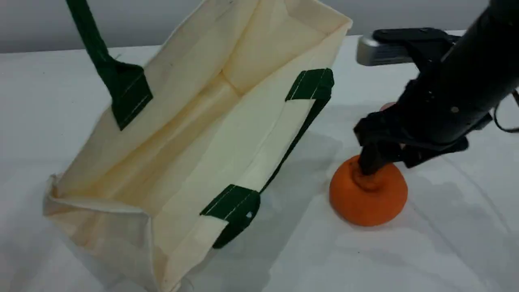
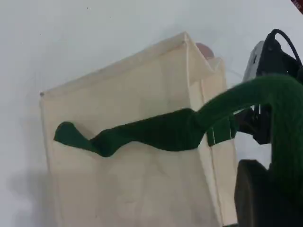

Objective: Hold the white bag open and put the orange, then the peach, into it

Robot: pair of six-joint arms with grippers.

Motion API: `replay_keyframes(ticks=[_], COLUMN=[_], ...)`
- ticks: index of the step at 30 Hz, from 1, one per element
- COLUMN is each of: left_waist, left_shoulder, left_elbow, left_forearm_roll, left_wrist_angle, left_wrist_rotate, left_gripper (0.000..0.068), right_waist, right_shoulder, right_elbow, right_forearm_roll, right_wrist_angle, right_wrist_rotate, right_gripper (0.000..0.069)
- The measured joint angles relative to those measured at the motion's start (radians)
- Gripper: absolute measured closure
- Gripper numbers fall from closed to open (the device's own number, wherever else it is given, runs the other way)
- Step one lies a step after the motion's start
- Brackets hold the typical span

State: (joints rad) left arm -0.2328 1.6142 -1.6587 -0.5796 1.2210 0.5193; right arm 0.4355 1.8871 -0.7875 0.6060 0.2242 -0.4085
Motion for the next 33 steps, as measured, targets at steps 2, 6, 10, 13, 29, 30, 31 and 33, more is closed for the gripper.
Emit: replay_keyframes(ticks=[2, 6, 10, 13, 29, 30, 31, 33], left_waist=[0.000, 0.000, 0.000, 0.000, 0.000, 0.000, 0.000, 0.000], left_shoulder=[0.000, 0.000, 0.000, 0.000, 0.000, 0.000, 0.000, 0.000], left_elbow=[0.000, 0.000, 0.000, 0.000, 0.000, 0.000, 0.000, 0.000], left_forearm_roll=[0.001, 0.003, 0.004, 0.004, 0.004, 0.004, 0.004, 0.004], left_wrist_angle=[0.000, -0.001, -0.001, -0.001, 0.000, 0.001, 0.001, 0.001], left_wrist_rotate=[0.000, 0.000, 0.000, 0.000, 0.000, 0.000, 0.000, 0.000], left_gripper=[0.0623, 0.0623, 0.0623, 0.0623, 0.0624, 0.0624, 0.0624, 0.0624], right_waist=[0.021, 0.067, 0.082, 0.083, 0.083, 0.083, 0.083, 0.083], right_shoulder=[0.000, 0.000, -0.001, -0.001, 0.071, 0.079, 0.082, 0.072], right_elbow=[-0.013, -0.019, -0.019, -0.019, -0.019, -0.019, -0.019, -0.019], right_forearm_roll=[0.001, 0.007, 0.013, 0.021, 0.026, 0.027, 0.027, 0.027], right_wrist_angle=[0.010, 0.010, 0.013, 0.013, -0.012, -0.012, -0.011, -0.009], right_wrist_rotate=[-0.018, -0.026, -0.025, -0.024, -0.049, -0.049, -0.049, -0.049], right_gripper=[0.0230, 0.0230, 0.0230, 0.0230, 0.0276, 0.0297, 0.0328, 0.0415])
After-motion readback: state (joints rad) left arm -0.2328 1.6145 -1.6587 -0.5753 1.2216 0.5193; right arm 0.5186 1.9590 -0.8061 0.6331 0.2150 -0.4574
